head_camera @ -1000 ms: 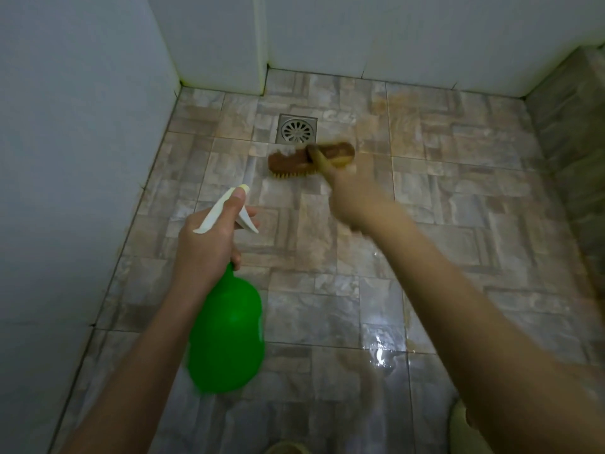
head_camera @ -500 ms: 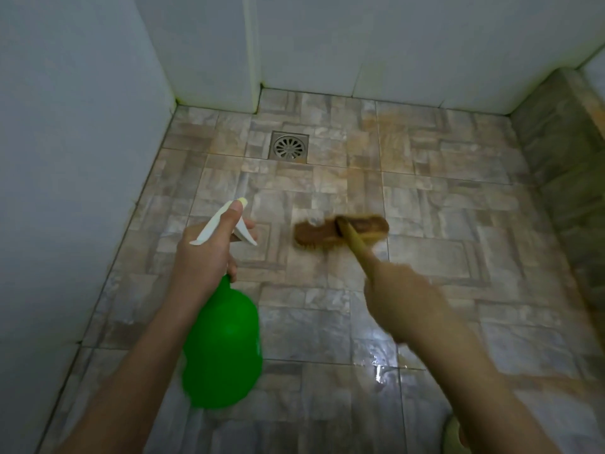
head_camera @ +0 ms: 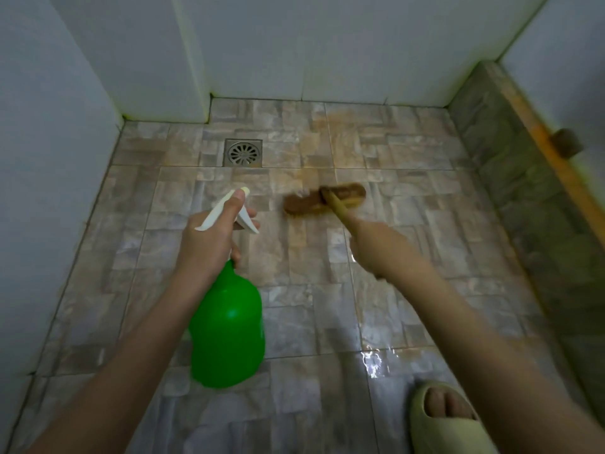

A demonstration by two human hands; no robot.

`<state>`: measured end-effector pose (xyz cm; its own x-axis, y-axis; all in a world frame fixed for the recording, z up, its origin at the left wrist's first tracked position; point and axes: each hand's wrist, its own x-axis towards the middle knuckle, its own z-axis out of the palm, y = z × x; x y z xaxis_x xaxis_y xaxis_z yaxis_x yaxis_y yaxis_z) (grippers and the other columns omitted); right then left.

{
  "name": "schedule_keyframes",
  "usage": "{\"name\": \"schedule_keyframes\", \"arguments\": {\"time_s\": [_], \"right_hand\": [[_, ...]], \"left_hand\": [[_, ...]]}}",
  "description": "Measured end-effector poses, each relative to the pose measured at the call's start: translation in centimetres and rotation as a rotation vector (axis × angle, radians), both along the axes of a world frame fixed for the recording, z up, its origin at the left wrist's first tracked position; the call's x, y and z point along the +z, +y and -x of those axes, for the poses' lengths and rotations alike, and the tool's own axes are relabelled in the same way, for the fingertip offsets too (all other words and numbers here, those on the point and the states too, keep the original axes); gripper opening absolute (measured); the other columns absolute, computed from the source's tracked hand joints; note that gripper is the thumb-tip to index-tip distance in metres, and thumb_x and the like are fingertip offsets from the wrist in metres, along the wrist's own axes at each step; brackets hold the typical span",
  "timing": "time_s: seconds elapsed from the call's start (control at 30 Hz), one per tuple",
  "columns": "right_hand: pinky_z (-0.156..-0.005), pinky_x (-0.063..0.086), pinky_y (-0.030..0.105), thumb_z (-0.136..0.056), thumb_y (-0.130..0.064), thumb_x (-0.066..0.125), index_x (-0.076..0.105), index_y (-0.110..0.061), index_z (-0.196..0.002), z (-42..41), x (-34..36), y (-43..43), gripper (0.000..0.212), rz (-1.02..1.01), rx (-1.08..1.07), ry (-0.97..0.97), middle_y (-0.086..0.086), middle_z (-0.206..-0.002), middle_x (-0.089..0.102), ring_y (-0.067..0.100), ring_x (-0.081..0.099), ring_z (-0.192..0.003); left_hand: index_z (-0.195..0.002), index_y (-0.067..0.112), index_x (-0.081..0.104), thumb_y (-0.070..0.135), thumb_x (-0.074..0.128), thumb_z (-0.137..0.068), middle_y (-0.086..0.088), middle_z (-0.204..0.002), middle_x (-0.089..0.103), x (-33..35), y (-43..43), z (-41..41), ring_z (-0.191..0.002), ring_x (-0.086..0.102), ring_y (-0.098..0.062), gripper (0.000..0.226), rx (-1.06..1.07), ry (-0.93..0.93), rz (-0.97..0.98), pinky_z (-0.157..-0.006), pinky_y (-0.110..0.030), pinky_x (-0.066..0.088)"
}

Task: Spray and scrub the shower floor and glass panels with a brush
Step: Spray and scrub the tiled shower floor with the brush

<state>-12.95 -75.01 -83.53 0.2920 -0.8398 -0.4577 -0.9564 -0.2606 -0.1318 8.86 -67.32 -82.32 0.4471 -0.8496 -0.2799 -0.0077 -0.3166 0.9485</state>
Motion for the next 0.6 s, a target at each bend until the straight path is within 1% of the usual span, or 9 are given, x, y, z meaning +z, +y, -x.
{"name": "schedule_keyframes", "arguments": {"time_s": [0.03, 0.1, 0.17, 0.23, 0.3, 0.37, 0.43, 0.5, 0.6], "right_hand": [[-0.039, 0.045, 0.028, -0.099, -0.006, 0.035, -0.013, -0.054, -0.145, 0.0, -0.2, -1.7, 0.082, 0.051, 0.047, 0.004, 0.012, -0.082, 0.06, 0.02, 0.057, -0.051], [-0.041, 0.05, 0.03, -0.103, -0.012, 0.032, -0.009, -0.057, -0.142, 1.3, 1.1, -4.0, 0.072, 0.03, 0.152, 0.022, 0.013, -0.083, 0.06, 0.021, 0.058, -0.053], [-0.046, 0.054, 0.03, -0.105, -0.019, 0.029, -0.014, -0.068, -0.127, 4.0, 4.2, -4.4, 0.069, -0.08, 0.27, 0.077, 0.011, -0.081, 0.059, 0.02, 0.059, -0.054], [-0.046, 0.054, 0.027, -0.105, -0.022, 0.028, -0.017, -0.069, -0.114, 6.9, 6.8, -3.6, 0.065, -0.177, 0.314, 0.147, 0.011, -0.079, 0.06, 0.018, 0.058, -0.052], [-0.046, 0.054, 0.027, -0.105, -0.023, 0.028, -0.013, -0.061, -0.125, 8.1, 6.8, -3.1, 0.059, -0.181, 0.331, 0.216, 0.011, -0.081, 0.06, 0.017, 0.058, -0.052], [-0.042, 0.048, 0.024, -0.105, -0.024, 0.03, 0.002, -0.048, -0.146, 7.8, 5.0, -4.2, 0.056, -0.094, 0.325, 0.196, 0.005, -0.077, 0.056, 0.014, 0.056, -0.05], [-0.041, 0.045, 0.022, -0.104, -0.026, 0.032, 0.011, -0.038, -0.152, 7.3, 3.3, -5.9, 0.054, -0.037, 0.279, 0.135, -0.001, -0.076, 0.051, 0.014, 0.056, -0.051], [-0.047, 0.048, 0.024, -0.103, -0.03, 0.035, 0.017, -0.042, -0.15, 8.5, 3.4, -7.3, 0.052, -0.066, 0.232, 0.109, -0.003, -0.081, 0.051, 0.015, 0.058, -0.056], [-0.054, 0.05, 0.025, -0.101, -0.031, 0.038, 0.031, -0.046, -0.143, 10.2, 5.4, -7.3, 0.044, -0.137, 0.174, 0.193, -0.001, -0.091, 0.057, 0.015, 0.06, -0.063]], "left_hand": [[-0.072, 0.042, 0.072, 0.05, 0.055, -0.098, 0.011, -0.082, 0.078, 0.1, -0.1, 0.0, -0.047, 0.053, -0.021, 0.032, 0.014, -0.003, 0.011, -0.049, -0.028, 0.045], [-0.067, 0.048, 0.074, 0.05, 0.054, -0.099, 0.011, -0.082, 0.078, 0.5, -0.4, -0.2, -0.059, 0.056, -0.029, 0.037, 0.059, 0.014, 0.042, -0.045, -0.026, 0.044], [-0.066, 0.05, 0.075, 0.048, 0.054, -0.099, 0.007, -0.083, 0.078, 1.1, -0.9, -0.4, -0.064, 0.056, -0.034, 0.039, 0.079, 0.051, 0.059, -0.039, -0.023, 0.043], [-0.068, 0.047, 0.076, 0.047, 0.054, -0.1, 0.004, -0.086, 0.078, 1.6, -1.6, -0.3, -0.073, 0.059, -0.038, 0.039, 0.063, 0.063, 0.06, -0.037, -0.021, 0.042], [-0.073, 0.042, 0.075, 0.048, 0.054, -0.099, 0.003, -0.091, 0.078, 1.8, -2.3, 0.1, -0.078, 0.061, -0.041, 0.034, 0.029, 0.037, 0.047, -0.039, -0.022, 0.043], [-0.077, 0.045, 0.073, 0.053, 0.054, -0.097, 0.005, -0.094, 0.078, 2.1, -3.0, 0.8, -0.081, 0.065, -0.041, 0.029, -0.041, -0.019, 0.03, -0.046, -0.026, 0.045], [-0.075, 0.044, 0.073, 0.054, 0.054, -0.096, 0.009, -0.087, 0.078, 2.3, -3.5, 1.6, -0.068, 0.064, -0.035, 0.03, -0.086, -0.068, 0.013, -0.049, -0.028, 0.046], [-0.078, 0.04, 0.071, 0.05, 0.054, -0.099, 0.014, -0.076, 0.076, 2.4, -4.3, 2.2, -0.045, 0.055, -0.022, 0.029, -0.124, -0.094, 0.002, -0.044, -0.025, 0.045], [-0.082, 0.037, 0.068, 0.05, 0.051, -0.099, 0.022, -0.068, 0.073, 2.2, -4.8, 2.6, -0.033, 0.044, -0.012, 0.027, -0.149, -0.081, -0.018, -0.04, -0.02, 0.043]]}}
